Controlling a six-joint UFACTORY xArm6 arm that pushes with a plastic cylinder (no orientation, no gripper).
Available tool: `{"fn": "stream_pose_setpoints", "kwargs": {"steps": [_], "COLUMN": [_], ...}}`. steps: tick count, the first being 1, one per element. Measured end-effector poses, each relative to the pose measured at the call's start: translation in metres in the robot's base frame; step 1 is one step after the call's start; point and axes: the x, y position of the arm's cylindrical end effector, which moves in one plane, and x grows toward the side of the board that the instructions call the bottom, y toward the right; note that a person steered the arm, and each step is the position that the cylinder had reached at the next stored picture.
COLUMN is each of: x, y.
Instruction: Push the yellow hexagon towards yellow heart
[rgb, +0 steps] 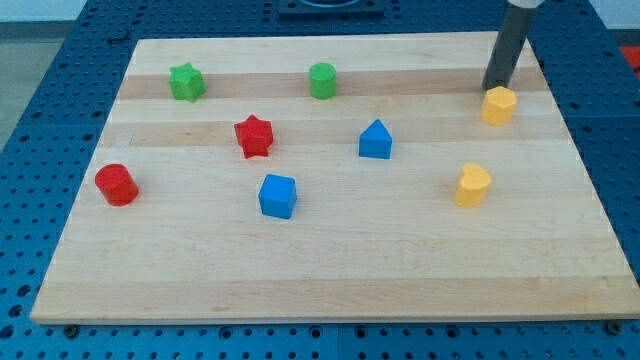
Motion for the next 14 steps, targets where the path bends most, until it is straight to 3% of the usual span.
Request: {"fn": "stream_pose_setpoints", "kwargs": {"steps": [2,7,8,10,14], "x": [0.027,0.055,0.074,0.059,0.11], "y": [0.008,-0.076,-0.073,-0.027,-0.046]}}
